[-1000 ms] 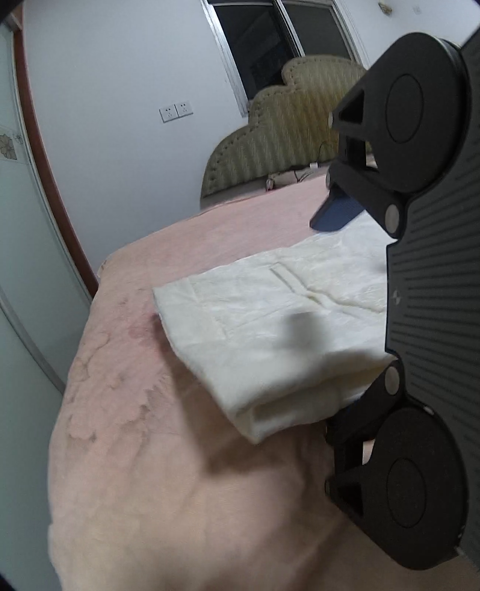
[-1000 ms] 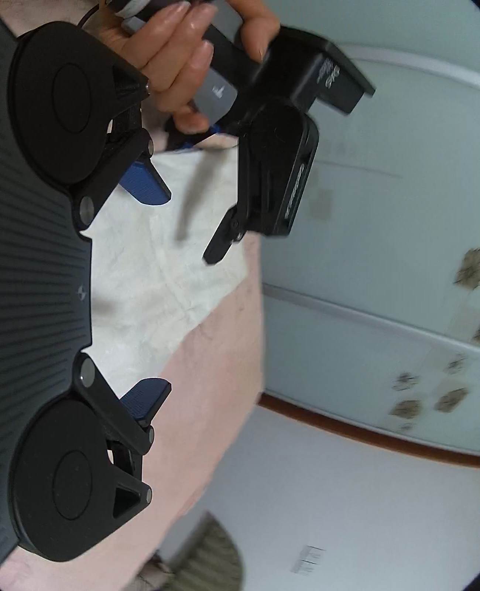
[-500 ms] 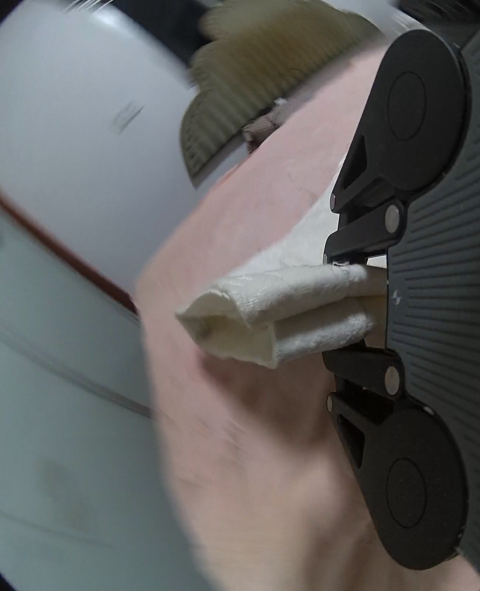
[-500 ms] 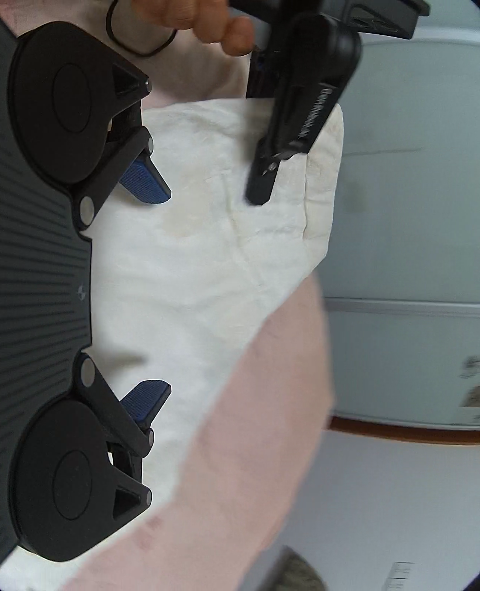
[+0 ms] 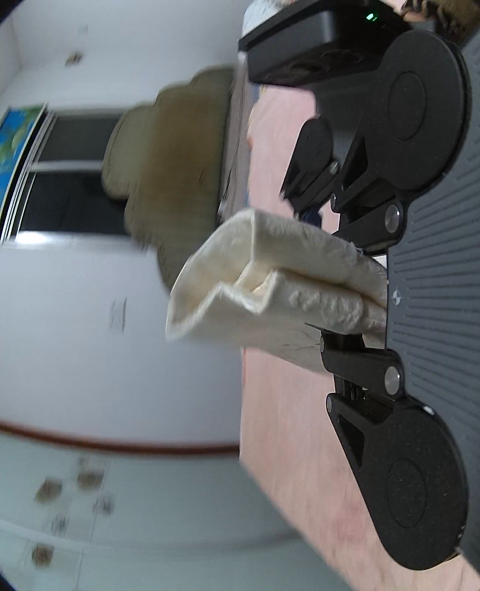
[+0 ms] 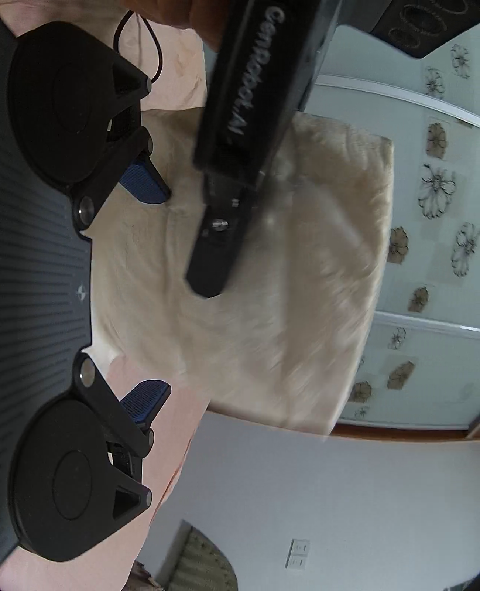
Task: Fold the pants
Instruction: 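Lift the held pants end with the left tool and fold it over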
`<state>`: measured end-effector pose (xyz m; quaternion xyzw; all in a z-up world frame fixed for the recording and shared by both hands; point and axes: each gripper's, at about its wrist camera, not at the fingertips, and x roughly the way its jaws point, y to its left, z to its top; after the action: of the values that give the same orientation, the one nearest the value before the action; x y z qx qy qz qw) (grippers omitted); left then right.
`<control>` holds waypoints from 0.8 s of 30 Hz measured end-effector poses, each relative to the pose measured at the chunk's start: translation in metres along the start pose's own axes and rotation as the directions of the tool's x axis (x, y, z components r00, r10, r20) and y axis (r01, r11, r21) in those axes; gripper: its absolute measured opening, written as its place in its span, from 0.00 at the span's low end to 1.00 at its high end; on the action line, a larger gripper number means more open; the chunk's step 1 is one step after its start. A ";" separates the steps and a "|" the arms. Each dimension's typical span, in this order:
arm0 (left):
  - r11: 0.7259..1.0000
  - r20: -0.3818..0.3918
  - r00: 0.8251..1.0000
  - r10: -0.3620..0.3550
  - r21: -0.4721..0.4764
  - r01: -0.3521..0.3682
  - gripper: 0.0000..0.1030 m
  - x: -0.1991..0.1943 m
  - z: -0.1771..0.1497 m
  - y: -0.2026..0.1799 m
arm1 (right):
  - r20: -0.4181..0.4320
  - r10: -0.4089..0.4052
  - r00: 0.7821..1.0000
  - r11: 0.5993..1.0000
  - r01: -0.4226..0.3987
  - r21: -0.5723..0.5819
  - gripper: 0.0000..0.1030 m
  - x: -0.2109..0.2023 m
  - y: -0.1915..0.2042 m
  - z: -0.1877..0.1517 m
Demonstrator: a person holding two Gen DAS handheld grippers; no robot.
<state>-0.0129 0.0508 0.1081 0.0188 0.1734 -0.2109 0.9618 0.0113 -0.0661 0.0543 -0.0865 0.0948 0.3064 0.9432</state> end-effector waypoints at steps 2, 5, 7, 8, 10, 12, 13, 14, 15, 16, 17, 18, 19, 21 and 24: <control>0.998 -0.034 0.998 -0.060 0.017 0.060 0.11 0.010 -0.002 -0.019 | -0.002 -0.019 1.000 1.000 0.019 0.000 1.00 -0.020 -0.009 -0.009; 0.992 -0.064 0.993 -0.095 0.075 0.100 0.12 0.027 -0.011 -0.047 | -0.017 -0.053 0.998 0.998 0.054 0.036 1.00 -0.039 -0.024 -0.027; 0.987 -0.075 0.992 -0.102 0.113 0.110 0.13 0.037 -0.018 -0.066 | -0.029 -0.087 0.996 0.995 0.088 0.055 1.00 -0.048 -0.028 -0.034; 0.984 -0.081 0.991 -0.110 0.132 0.120 0.14 0.042 -0.026 -0.076 | -0.042 -0.102 0.994 0.992 0.105 0.064 1.00 -0.054 -0.032 -0.038; 0.979 -0.091 0.987 -0.133 0.145 0.145 0.14 0.055 -0.034 -0.086 | -0.056 -0.131 0.990 0.988 0.135 0.074 1.00 -0.065 -0.042 -0.046; 0.975 -0.109 0.982 -0.157 0.144 0.172 0.14 0.064 -0.038 -0.095 | -0.071 -0.148 0.986 0.984 0.154 0.089 1.00 -0.072 -0.047 -0.051; 0.972 -0.115 0.979 -0.166 0.146 0.182 0.14 0.068 -0.040 -0.099 | -0.076 -0.157 0.985 0.982 0.164 0.090 1.00 -0.075 -0.050 -0.054; 0.969 -0.120 0.977 -0.175 0.152 0.193 0.14 0.073 -0.044 -0.108 | -0.081 -0.167 0.983 0.981 0.174 0.088 1.00 -0.077 -0.052 -0.056; 0.967 -0.124 0.975 -0.183 0.157 0.202 0.15 0.079 -0.046 -0.115 | -0.087 -0.175 0.981 0.979 0.182 0.087 1.00 -0.080 -0.055 -0.059; 0.965 -0.129 0.973 -0.191 0.156 0.210 0.15 0.085 -0.049 -0.120 | -0.094 -0.184 0.978 0.978 0.192 0.087 1.00 -0.085 -0.058 -0.063; 0.964 -0.137 0.971 -0.199 0.153 0.219 0.15 0.092 -0.050 -0.126 | -0.104 -0.190 0.976 0.976 0.199 0.089 1.00 -0.087 -0.060 -0.066; 0.963 -0.147 0.967 -0.206 0.148 0.227 0.16 0.097 -0.051 -0.129 | -0.117 -0.196 0.974 0.974 0.208 0.094 1.00 -0.086 -0.063 -0.068; 0.963 -0.160 0.965 -0.210 0.139 0.233 0.16 0.102 -0.053 -0.130 | -0.125 -0.207 0.970 0.971 0.220 0.097 1.00 -0.087 -0.065 -0.071; 0.963 -0.177 0.961 -0.213 0.129 0.237 0.17 0.113 -0.055 -0.139 | -0.146 -0.228 0.963 0.963 0.245 0.111 1.00 -0.087 -0.071 -0.076; 0.959 -0.198 0.955 -0.223 0.133 0.251 0.18 0.123 -0.061 -0.146 | -0.200 -0.270 0.942 0.946 0.298 0.129 1.00 -0.085 -0.072 -0.081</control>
<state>0.0120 -0.1245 0.0138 0.0921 0.2439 -0.3353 0.9053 -0.0232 -0.1892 0.0031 -0.0520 0.1900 0.1493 0.9690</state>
